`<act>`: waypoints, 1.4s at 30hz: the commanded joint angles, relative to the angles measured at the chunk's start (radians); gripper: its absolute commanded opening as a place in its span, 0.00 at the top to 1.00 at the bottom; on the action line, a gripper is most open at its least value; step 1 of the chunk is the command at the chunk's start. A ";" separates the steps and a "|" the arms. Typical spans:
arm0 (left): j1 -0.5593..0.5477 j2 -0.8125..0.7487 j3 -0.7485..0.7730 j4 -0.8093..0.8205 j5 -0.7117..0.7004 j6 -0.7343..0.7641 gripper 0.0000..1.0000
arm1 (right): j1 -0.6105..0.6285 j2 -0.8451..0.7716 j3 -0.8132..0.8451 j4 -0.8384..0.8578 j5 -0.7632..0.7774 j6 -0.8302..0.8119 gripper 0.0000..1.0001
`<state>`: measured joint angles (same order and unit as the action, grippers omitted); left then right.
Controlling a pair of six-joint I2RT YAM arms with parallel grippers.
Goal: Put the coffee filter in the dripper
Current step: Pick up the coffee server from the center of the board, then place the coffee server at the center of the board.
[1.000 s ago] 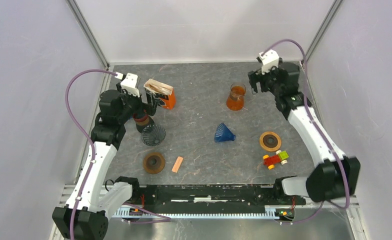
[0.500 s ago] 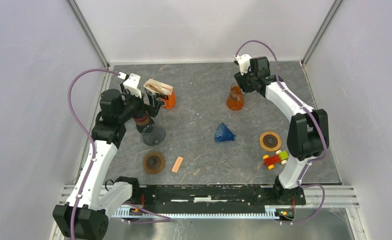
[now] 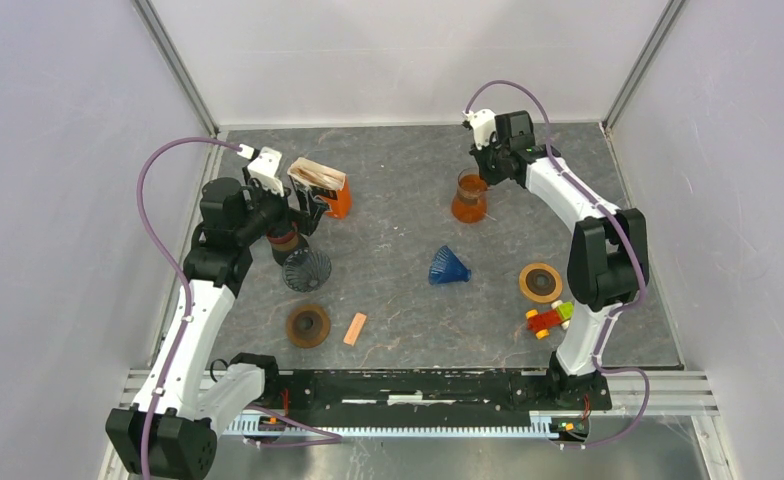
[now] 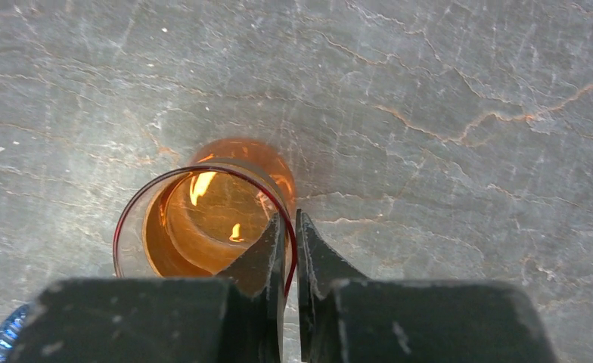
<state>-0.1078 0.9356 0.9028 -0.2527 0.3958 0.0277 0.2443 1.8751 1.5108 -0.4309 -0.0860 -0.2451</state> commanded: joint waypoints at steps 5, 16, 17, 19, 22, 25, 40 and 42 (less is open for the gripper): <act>0.005 0.003 0.028 0.010 -0.005 0.047 0.00 | 0.010 -0.124 0.012 0.015 -0.073 0.014 1.00; 0.005 0.065 0.132 -0.057 -0.182 0.030 0.00 | 0.227 -0.457 -0.187 0.066 -0.256 -0.052 1.00; 0.005 0.071 0.140 -0.064 -0.199 0.025 0.00 | 0.258 -0.471 -0.208 0.069 -0.270 -0.060 1.00; 0.005 0.087 0.165 -0.092 -0.216 0.028 0.00 | 0.320 -0.486 -0.254 0.073 -0.281 -0.082 1.00; 0.005 0.132 0.231 -0.162 -0.218 0.022 0.00 | 0.409 -0.492 -0.308 0.070 -0.263 -0.133 1.00; 0.005 0.169 0.277 -0.212 -0.216 0.011 0.00 | 0.493 -0.479 -0.350 0.061 -0.238 -0.180 1.00; 0.005 0.106 0.197 -0.119 -0.149 -0.005 0.00 | 0.571 -0.352 -0.305 0.002 -0.234 -0.233 1.00; 0.005 0.099 0.194 -0.117 -0.146 -0.004 0.00 | 0.573 -0.345 -0.302 0.004 -0.253 -0.226 1.00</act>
<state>-0.1078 1.0634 1.1053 -0.4240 0.2203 0.0380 0.8116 1.5204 1.1500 -0.4667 -0.3103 -0.4713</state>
